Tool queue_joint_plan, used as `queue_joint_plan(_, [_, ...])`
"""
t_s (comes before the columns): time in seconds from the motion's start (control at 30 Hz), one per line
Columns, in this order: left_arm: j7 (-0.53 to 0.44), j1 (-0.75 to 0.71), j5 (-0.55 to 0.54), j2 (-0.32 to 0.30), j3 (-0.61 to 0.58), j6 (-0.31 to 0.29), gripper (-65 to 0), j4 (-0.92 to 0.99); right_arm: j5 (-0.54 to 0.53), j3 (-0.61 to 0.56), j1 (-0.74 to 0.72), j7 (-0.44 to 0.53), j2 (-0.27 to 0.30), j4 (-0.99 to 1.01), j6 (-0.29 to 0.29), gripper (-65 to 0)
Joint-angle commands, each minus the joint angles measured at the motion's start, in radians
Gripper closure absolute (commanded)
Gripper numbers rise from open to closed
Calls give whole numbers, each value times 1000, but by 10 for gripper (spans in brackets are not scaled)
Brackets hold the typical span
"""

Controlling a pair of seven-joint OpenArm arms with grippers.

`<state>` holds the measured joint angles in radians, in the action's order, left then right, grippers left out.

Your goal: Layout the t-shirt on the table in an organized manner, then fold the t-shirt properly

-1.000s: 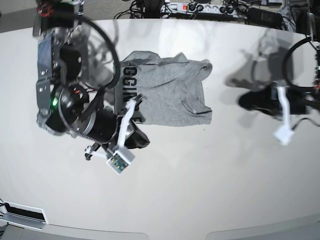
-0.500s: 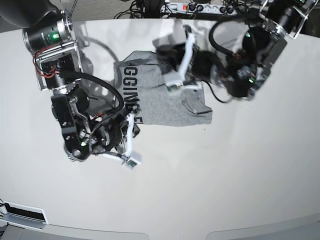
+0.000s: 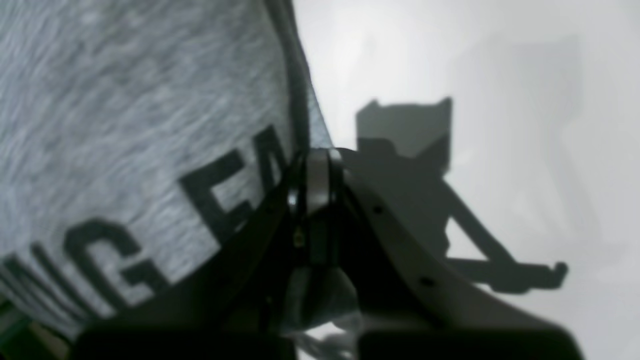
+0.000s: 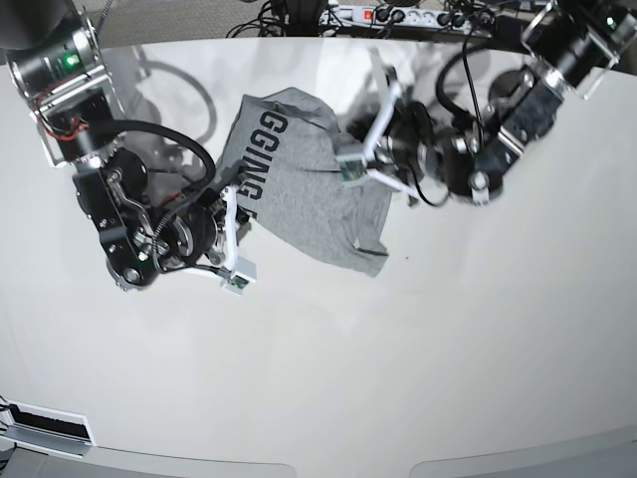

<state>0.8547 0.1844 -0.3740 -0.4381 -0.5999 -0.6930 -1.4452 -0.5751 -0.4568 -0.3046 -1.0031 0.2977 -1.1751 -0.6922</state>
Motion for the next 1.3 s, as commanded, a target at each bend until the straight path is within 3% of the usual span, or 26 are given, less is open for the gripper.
queue_joint_plan(0.0, [-36,38,-15,-2,5,-5,0,12,-34,5,-7,-5,19,-33,-6,0])
queue_joint_plan(0.13, [-129,109,-6,8,5,1,0,127,-134,13,64,-39,61,-120,1,0])
queue_joint_plan(0.37, [-266,174,131,44,5,114,0,226,-209,113,232,-61,67,-334,46,0])
queue_joint_plan(0.47, [-270,198,137,45,5,160,0,225,-209,170,294,-60,62,-423,46,0])
queue_joint_plan(0.57, [-217,223,114,45,6,159,0,219,-202,230,332,-60,62,-493,46,0])
queue_joint_plan(0.73, [-14,231,-61,33,50,159,0,117,-230,357,346,-64,63,-542,82,0])
queue_joint_plan(0.8, [54,224,-177,18,109,137,0,55,-282,412,347,-71,63,-555,68,0])
queue_joint_plan(0.87, [98,205,-328,-9,186,98,0,-6,-397,468,355,-105,63,-567,-6,0])
queue_joint_plan(0.97, [177,132,-556,-39,335,1,0,-68,-666,561,391,-210,62,-593,-6,0])
queue_joint_plan(1.07, [219,14,-706,-45,472,-5,0,-121,-842,641,440,-335,60,-629,-6,0])
queue_joint_plan(1.13, [255,-61,-772,-46,543,-5,0,-162,-908,692,472,-393,59,-659,-6,0])
queue_joint_plan(1.27, [314,-204,-869,-72,659,-5,0,-289,-908,790,551,-393,42,-760,-6,0])
